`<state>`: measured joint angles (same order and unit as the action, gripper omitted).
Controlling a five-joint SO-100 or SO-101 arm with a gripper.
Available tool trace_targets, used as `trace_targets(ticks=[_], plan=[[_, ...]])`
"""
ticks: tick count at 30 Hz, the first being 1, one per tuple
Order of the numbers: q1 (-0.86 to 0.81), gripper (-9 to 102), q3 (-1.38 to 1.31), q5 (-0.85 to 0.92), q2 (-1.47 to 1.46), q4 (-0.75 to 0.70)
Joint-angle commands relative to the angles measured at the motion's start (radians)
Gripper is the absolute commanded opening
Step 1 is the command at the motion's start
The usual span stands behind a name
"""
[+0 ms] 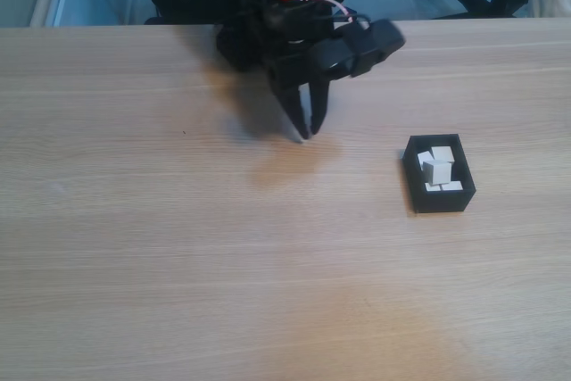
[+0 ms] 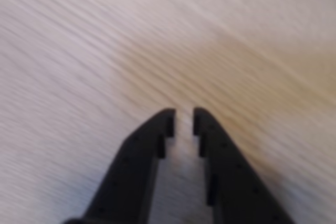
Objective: Pick blocks and place them in the box.
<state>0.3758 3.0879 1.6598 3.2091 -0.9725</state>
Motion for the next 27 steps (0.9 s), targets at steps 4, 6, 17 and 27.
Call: trace_targets(ticks=[4,6,17,27], plan=[[-0.14,0,0.106,-0.028,0.199,-0.282],[-0.172,0,0.121,-0.02,0.201,-0.353],[-0.198,0,0.123,-0.16,0.202,-0.456],[-0.21,0,0.123,-0.149,0.202,-0.456]])
